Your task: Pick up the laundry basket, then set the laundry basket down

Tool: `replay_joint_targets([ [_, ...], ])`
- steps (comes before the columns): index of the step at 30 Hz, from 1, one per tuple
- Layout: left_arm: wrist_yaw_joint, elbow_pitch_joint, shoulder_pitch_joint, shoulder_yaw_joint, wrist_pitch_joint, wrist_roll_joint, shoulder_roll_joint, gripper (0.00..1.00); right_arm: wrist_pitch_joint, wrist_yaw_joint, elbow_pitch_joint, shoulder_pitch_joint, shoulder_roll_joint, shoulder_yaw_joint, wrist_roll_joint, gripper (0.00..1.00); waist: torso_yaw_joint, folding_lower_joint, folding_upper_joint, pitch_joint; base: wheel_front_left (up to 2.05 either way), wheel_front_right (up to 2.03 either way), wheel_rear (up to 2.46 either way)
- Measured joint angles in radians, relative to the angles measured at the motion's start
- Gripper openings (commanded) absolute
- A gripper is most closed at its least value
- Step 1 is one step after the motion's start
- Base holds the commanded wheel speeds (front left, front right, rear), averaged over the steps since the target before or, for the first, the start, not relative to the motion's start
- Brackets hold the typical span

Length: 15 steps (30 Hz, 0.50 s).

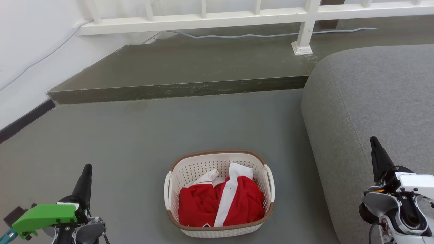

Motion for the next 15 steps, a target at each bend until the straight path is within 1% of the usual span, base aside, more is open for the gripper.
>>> replay_joint_targets([
  [15, 0.0, 0.0, 0.0, 0.001, 0.0, 0.0, 0.0, 0.0, 0.001, 0.001, 0.001, 0.0, 0.0, -0.001, 0.0, 0.0, 0.0, 0.0, 0.0, 0.0, 0.0, 0.0, 0.0],
])
